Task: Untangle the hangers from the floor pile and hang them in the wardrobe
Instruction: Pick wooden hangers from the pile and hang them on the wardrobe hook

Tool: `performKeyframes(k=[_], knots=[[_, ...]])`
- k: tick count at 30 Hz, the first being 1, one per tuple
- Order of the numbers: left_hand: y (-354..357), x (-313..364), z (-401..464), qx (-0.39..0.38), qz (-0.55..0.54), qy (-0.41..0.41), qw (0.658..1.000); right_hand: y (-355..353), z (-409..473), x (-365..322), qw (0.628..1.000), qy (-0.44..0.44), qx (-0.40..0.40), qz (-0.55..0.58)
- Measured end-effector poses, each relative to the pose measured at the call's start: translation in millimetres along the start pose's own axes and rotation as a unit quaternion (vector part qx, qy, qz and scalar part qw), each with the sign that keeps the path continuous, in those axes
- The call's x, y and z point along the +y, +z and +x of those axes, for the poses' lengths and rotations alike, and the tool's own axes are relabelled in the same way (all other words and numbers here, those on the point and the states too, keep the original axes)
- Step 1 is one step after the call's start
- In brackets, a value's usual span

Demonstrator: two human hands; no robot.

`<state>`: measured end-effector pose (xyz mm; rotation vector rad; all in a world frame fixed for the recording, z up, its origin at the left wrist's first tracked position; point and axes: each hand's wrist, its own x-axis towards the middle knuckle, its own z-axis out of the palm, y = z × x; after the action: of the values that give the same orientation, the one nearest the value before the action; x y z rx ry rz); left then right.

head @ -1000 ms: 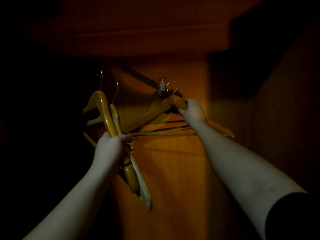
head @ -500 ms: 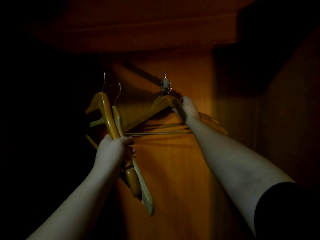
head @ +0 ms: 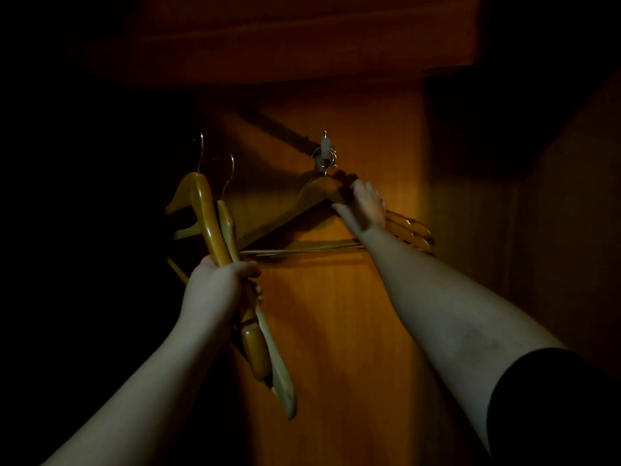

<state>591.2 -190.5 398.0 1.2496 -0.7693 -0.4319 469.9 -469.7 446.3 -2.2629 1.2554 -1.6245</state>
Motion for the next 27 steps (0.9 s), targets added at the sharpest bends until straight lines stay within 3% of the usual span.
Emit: performKeyframes(k=[8,22,27], knots=[[0,-4,1,0.002,-0.009,-0.018,1.0,4,3,-1,0.999,0.035,-0.028,-0.007],[-4,-9,-7,-0.016,-0.023,-0.03,0.999,-13,-3,-4,0.995,0.021,-0.049,-0.081],[-9,-16,-17,-0.029,-0.028,-0.038,0.998,-16,-39,-19,1.0,-0.012,0.017,-0.016]])
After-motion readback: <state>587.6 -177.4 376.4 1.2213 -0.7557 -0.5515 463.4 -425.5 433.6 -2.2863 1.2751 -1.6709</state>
